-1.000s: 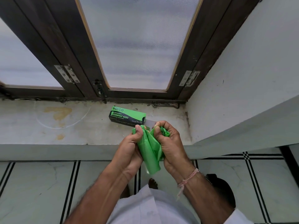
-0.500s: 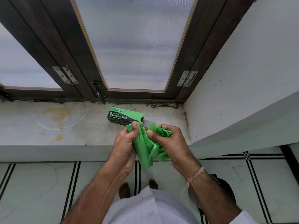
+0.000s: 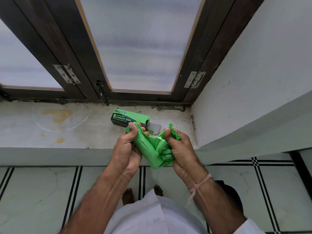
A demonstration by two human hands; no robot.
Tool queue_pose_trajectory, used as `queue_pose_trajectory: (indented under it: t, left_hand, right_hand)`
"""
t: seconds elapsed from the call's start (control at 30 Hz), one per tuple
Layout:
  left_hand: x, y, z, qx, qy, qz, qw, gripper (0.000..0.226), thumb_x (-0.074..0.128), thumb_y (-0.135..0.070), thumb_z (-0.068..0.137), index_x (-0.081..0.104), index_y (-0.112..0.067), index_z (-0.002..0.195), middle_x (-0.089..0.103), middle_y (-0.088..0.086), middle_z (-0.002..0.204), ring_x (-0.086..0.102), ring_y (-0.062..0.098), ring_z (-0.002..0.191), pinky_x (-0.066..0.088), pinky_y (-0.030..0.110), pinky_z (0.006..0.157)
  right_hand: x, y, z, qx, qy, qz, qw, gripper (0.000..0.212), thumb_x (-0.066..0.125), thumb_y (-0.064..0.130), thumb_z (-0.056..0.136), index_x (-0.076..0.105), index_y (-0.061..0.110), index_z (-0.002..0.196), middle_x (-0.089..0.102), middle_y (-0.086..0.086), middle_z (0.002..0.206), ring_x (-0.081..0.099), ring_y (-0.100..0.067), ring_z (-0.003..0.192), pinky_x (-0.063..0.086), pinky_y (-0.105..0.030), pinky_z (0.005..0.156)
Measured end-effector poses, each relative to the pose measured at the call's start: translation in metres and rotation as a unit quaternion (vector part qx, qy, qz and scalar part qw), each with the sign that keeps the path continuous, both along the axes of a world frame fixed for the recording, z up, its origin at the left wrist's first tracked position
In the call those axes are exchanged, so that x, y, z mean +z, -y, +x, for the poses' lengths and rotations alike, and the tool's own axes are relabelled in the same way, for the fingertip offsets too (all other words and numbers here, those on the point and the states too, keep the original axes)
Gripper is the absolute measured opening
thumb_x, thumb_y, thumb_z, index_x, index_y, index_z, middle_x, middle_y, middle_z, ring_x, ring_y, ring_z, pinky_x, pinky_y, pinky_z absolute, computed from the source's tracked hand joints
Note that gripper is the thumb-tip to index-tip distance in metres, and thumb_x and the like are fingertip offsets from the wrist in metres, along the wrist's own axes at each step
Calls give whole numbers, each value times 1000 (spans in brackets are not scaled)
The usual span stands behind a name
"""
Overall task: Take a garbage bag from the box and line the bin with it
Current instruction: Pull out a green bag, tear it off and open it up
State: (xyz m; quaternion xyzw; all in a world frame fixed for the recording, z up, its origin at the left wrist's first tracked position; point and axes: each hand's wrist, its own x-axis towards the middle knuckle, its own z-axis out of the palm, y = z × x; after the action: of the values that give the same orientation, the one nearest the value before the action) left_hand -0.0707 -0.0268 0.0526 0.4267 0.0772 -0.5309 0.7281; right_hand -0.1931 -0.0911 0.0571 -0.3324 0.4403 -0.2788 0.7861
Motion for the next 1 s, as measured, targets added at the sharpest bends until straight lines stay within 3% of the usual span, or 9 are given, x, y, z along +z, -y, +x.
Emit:
queue_pose_trajectory:
  t: [0.13,0.2,0.27,0.33,0.43,0.6,0.77,0.87,1.0]
  left_hand:
    - [1,-1,-2,-9,55,-13,998,27,59,-34,95,59,-8,101,61,3,83,60,13,70,59,26,72]
    - [3,-2,-2,-16,96,-19,995,37,61,-37,91,57,-5,110,61,3,83,62,13,70,59,28,71]
    - [5,-3,-2,-20,118,-22,993,44,63,-38,88,56,-5,116,63,4,84,65,13,69,60,29,70]
    - [5,-3,-1,-20,131,-14,991,46,64,-39,86,58,-4,115,66,5,82,69,14,69,63,30,70]
    - [4,-4,-2,-28,143,6,989,48,63,-42,86,58,-3,114,67,13,83,70,24,76,64,35,74]
    - [1,-5,-6,-20,97,-13,995,32,60,-39,91,58,-9,101,63,3,80,60,16,67,60,30,65]
    - [-2,-6,-2,16,20,-24,999,24,51,-34,104,55,-12,95,58,0,78,55,10,59,57,26,61]
    - [-7,-10,8,43,37,-23,998,23,51,-34,104,55,-14,94,56,-1,79,54,8,56,55,25,57]
    - [-8,-8,-2,23,97,-14,995,29,62,-40,89,56,-13,97,60,-2,81,56,10,61,56,29,59]
  right_hand:
    - [-7,1,-1,11,-33,-38,999,26,67,27,95,65,3,86,74,-12,77,72,-26,73,62,-39,69]
    - [-5,5,-6,62,-66,-77,993,44,69,45,87,70,2,96,76,-15,94,74,-32,87,62,-47,83]
    - [1,6,-10,129,-96,-118,980,50,69,52,82,75,8,105,80,-6,100,78,-23,93,63,-40,81]
    - [4,5,-12,168,-85,-139,972,40,76,37,82,76,7,108,81,-2,100,78,-16,91,61,-28,72]
    - [-1,4,-11,139,-64,-144,978,16,79,4,85,74,-1,99,81,-9,106,76,-19,104,61,-25,78]
    - [-13,4,-9,108,-124,-212,963,5,78,8,87,76,8,82,75,-8,82,72,-18,82,60,-33,74]
    - [-11,-4,-8,50,-96,-129,986,15,73,19,91,71,15,77,66,-2,68,63,-17,65,55,-33,59]
    - [-8,2,-21,35,-99,-100,989,23,71,33,85,66,13,76,59,4,56,54,-14,50,46,-29,51]
    - [-7,-1,-21,97,-86,-107,986,36,65,34,95,69,-1,94,77,-5,84,61,-18,59,49,-26,51]
